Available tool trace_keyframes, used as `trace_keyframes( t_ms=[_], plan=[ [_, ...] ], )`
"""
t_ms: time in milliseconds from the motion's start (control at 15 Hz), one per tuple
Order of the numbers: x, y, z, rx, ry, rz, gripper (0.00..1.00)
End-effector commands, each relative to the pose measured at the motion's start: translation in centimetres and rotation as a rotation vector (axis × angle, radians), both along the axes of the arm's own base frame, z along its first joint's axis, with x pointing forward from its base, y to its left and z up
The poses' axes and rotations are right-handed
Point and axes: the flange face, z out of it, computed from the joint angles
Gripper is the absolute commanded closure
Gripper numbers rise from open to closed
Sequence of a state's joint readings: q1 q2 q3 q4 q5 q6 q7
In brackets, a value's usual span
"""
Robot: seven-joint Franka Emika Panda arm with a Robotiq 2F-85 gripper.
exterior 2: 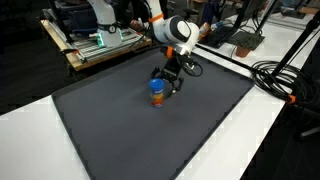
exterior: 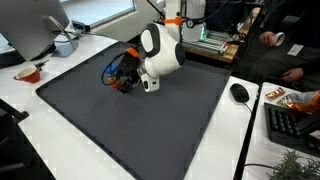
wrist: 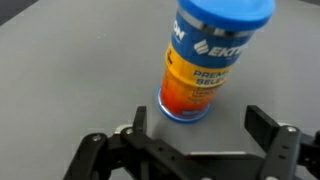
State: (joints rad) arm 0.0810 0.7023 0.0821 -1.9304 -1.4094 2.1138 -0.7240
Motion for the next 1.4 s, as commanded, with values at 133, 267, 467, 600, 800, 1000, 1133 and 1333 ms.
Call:
trace_keyframes(
  t_ms=[133,267,467,600,800,1000,1133,1333],
  plan=[
    [1.8,-1.6,-1.0,-0.037,-0.027,0.000,0.00],
    [1.9,-2.0,-1.3,-0.041,-0.024,-0.009,0.00],
    [2.2,-2.4,-1.7,-0.045,-0.027,-0.016,0.22],
    [2.2,-2.4,-1.8,-0.047,-0.027,-0.017,0.31],
    [2.2,-2.5,-1.8,-0.049,-0.028,-0.017,0.53],
    [2.2,-2.5,-1.7,-0.056,-0.029,-0.021,0.64],
    [2.2,-2.4,-1.5,-0.058,-0.032,-0.020,0.67],
    [2.2,-2.2,-0.9,-0.043,-0.035,-0.022,0.67]
  ],
)
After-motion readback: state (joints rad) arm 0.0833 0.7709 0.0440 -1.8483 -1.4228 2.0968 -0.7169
